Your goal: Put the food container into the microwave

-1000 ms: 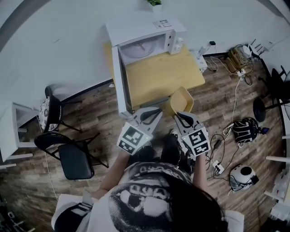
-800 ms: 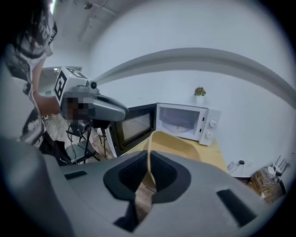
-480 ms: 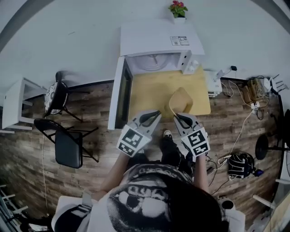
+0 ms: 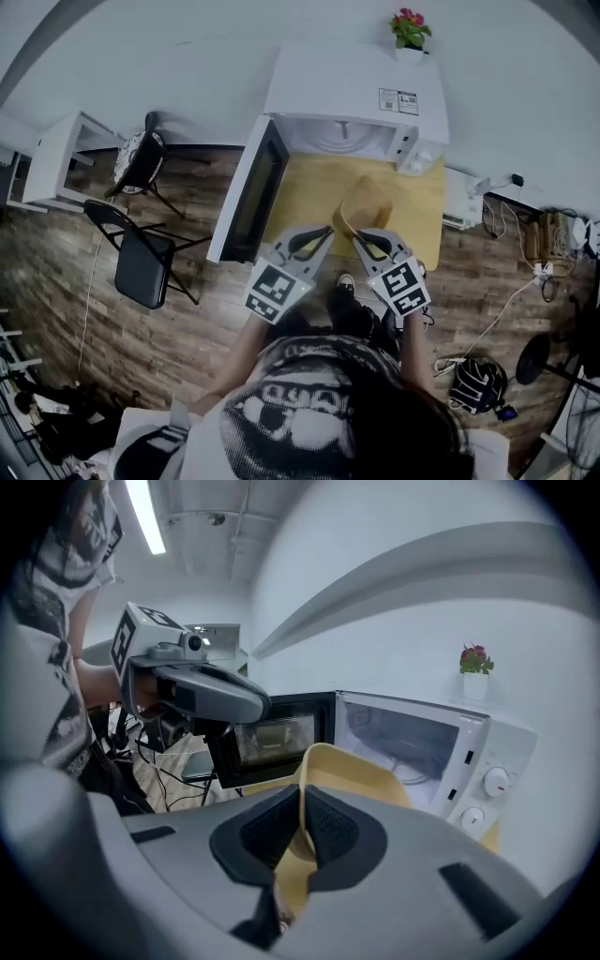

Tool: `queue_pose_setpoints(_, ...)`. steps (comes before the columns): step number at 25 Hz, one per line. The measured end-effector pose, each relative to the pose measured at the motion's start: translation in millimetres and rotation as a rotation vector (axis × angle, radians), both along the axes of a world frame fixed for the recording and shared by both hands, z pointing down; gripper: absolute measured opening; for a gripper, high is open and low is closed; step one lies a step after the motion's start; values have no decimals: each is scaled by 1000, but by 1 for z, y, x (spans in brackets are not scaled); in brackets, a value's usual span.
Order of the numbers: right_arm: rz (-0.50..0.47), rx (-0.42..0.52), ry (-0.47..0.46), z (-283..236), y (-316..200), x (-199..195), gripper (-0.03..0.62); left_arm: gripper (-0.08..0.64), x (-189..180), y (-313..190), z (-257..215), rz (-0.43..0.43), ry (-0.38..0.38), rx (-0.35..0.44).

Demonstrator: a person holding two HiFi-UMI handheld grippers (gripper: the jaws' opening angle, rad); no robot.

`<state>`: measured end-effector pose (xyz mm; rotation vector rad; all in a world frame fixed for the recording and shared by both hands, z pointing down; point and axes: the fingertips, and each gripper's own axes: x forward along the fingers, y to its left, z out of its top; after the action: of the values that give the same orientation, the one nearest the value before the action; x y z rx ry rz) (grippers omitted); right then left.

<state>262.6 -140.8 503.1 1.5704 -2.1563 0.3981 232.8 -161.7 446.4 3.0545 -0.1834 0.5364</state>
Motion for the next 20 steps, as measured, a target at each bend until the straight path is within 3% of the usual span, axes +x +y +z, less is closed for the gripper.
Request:
queue_pose_setpoints(9, -178, 0, 55, 15, -46, 12, 26, 12, -10, -19, 2, -165, -25, 16)
queue_pose_setpoints(20, -353, -36, 264, 42, -126, 39, 26, 12, -18, -31, 5, -286, -21, 12)
